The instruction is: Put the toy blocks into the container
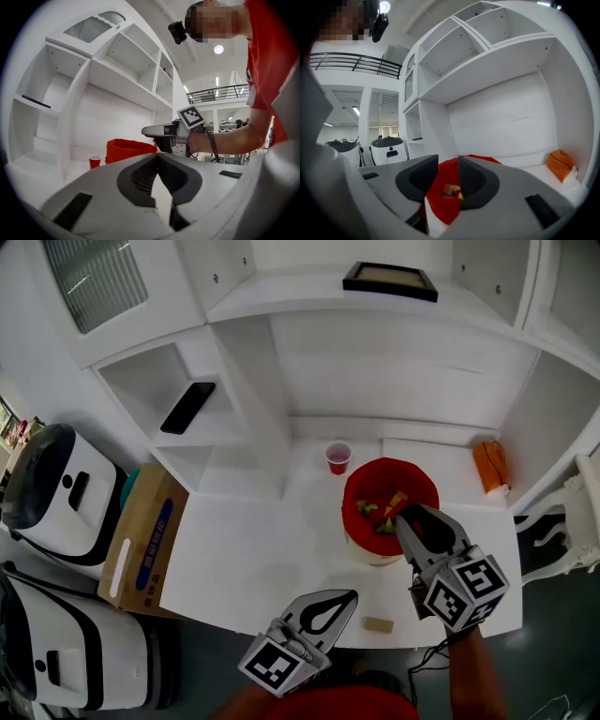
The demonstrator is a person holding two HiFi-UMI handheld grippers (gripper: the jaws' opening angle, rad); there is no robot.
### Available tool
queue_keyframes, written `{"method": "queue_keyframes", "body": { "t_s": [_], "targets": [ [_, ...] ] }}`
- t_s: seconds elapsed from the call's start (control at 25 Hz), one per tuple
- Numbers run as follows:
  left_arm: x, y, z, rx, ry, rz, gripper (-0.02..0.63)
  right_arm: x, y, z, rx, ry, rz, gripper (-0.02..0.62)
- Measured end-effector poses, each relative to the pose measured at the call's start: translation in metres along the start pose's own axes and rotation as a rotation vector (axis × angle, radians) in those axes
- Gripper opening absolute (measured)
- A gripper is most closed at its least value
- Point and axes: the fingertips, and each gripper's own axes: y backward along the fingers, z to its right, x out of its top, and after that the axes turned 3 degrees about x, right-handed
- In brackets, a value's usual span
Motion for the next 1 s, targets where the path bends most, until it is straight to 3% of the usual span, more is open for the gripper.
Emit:
{"method": "queue_keyframes", "body": {
  "t_s": [0.16, 0.32, 0.52, 0.76, 0.96, 1.0],
  "targets": [
    [-0.001, 0.0, -0.003, -0.001, 0.004, 0.004, 0.014, 0.004, 0.014, -0.013, 0.033, 0.019, 0.02, 0.15],
    [-0.005, -0.003, 0.002, -0.018, 0.015, -0.002, 0.014, -0.011, 0.04, -0.033, 0.103, 0.026, 0.003, 0.08],
    [-0.011, -0.006, 0.007, -0.032, 0.018, -0.012, 0.014, -0.053, 0.074, -0.051, 0.129, 0.061, -0.087, 0.008],
    [-0.02, -0.002, 0.017, -0.035, 0.013, -0.026, 0.015, -0.111, 0.101, -0.068, 0.192, 0.061, -0.228, 0.009],
    [-0.028, 0.004, 0.023, -0.021, 0.008, -0.04, 0.014, -0.159, 0.112, -0.067, 0.221, 0.054, -0.346, 0.037],
    [-0.029, 0.006, 0.024, -0.016, 0.007, -0.043, 0.014, -0.17, 0.113, -0.067, 0.231, 0.053, -0.374, 0.067]
  ]
}}
